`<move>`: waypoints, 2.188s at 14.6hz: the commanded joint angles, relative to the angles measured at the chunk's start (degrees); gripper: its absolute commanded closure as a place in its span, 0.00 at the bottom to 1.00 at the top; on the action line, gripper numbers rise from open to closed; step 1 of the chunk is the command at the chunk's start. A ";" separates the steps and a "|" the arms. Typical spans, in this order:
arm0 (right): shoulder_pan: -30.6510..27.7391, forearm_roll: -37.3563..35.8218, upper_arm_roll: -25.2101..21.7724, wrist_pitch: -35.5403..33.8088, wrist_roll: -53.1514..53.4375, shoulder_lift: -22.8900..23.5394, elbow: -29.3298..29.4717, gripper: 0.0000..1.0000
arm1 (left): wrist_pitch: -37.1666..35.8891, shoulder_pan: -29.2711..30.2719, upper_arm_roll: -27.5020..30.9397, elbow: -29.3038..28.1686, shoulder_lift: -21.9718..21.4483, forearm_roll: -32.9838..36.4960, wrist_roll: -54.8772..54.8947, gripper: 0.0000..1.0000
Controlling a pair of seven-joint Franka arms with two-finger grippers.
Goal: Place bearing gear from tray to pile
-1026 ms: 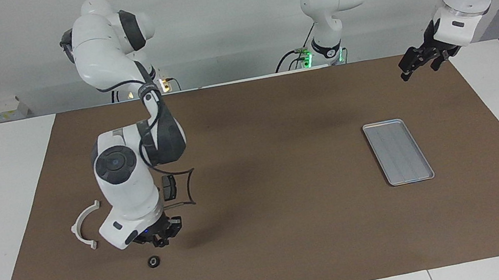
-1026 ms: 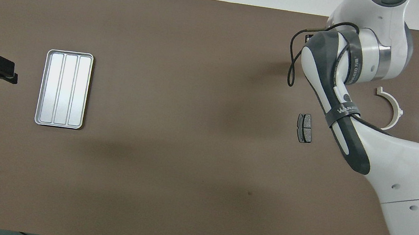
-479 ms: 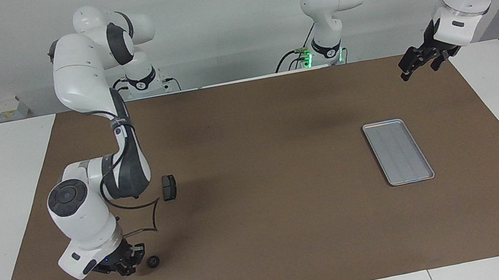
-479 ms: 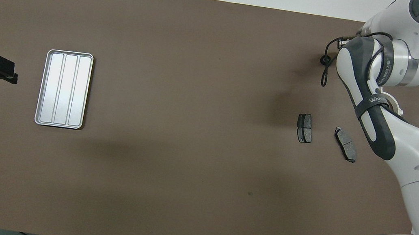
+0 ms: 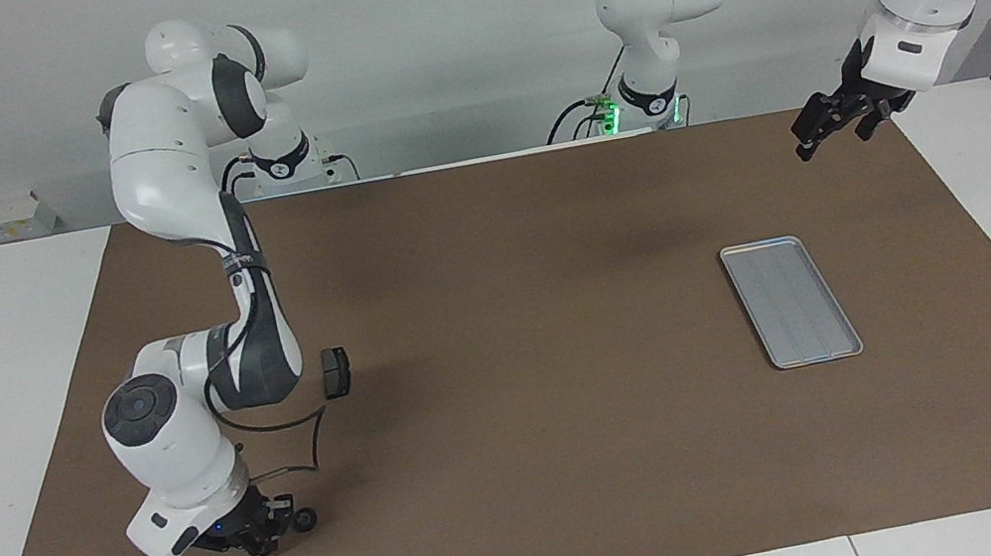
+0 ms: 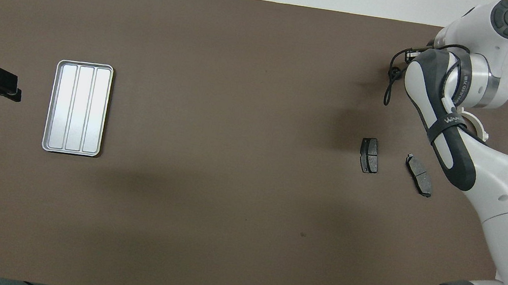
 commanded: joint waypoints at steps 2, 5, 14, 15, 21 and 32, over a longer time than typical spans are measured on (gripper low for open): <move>-1.78 1.42 0.99 2.74 -3.01 0.76 -0.96 1.00 | -0.66 0.06 0.03 -0.64 -1.21 -0.37 0.29 0.00; -1.95 1.42 0.99 4.32 -3.10 0.76 -2.02 1.00 | -0.66 0.06 0.03 -0.64 -1.21 -0.37 0.29 0.00; -1.34 0.89 1.07 -4.51 -2.57 -3.09 -1.23 0.00 | -0.66 0.06 0.03 -0.64 -1.29 -0.37 0.29 0.00; -1.16 0.89 1.25 -8.38 -2.57 -4.93 -0.71 0.00 | -0.66 0.06 0.03 -0.64 -1.29 -0.37 0.29 0.00; 0.60 0.98 1.34 -28.61 -2.75 -19.78 0.35 0.00 | -0.66 0.06 0.03 -0.64 -1.21 -0.37 0.29 0.00; -0.81 1.77 1.43 -50.86 -3.10 -34.75 1.67 0.00 | -0.66 0.06 0.03 -0.64 -1.21 -0.37 0.29 0.00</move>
